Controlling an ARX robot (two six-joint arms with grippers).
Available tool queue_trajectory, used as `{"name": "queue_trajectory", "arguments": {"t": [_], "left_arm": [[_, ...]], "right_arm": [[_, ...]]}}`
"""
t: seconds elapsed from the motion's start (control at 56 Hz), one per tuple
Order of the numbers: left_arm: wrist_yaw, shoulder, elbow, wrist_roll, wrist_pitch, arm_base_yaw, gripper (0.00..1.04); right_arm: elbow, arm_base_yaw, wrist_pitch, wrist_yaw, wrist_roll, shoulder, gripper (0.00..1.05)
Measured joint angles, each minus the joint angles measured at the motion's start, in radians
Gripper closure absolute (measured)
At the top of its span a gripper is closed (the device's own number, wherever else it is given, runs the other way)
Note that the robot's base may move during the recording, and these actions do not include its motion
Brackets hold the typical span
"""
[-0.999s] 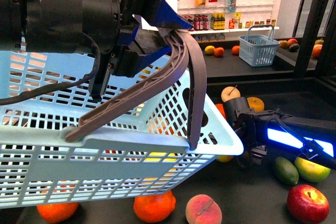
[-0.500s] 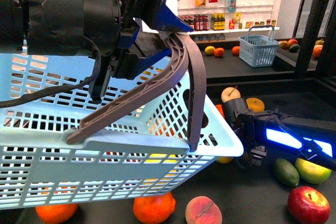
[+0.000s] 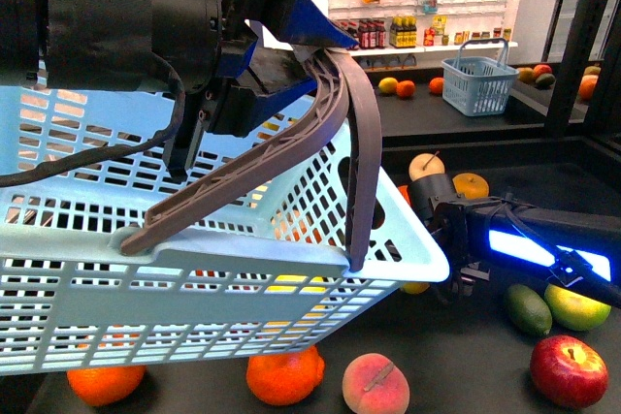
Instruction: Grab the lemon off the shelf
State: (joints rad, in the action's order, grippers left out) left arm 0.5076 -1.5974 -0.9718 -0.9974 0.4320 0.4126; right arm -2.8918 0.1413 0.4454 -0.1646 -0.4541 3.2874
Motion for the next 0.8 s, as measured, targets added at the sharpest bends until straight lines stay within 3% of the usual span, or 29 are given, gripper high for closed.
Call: {"name": "queue_trajectory", "arguments": {"t": [0.089,0.232,0.803], "left_arm": [[0.000,0.000,0.000,0.000,0.000,0.000,0.91],[0.000,0.000,0.000,0.000,0.000,0.000,0.91],[0.000,0.000,0.000,0.000,0.000,0.000,0.91]], "right_arm": [[0.000,0.001,0.000,0.000,0.000,0.000,0.57],[0.000,0.000,0.000,0.005,-0.002,0.000,0.67],[0.000,-0.009,-0.015,0.036,-0.005,-0.003,0.72]]}}
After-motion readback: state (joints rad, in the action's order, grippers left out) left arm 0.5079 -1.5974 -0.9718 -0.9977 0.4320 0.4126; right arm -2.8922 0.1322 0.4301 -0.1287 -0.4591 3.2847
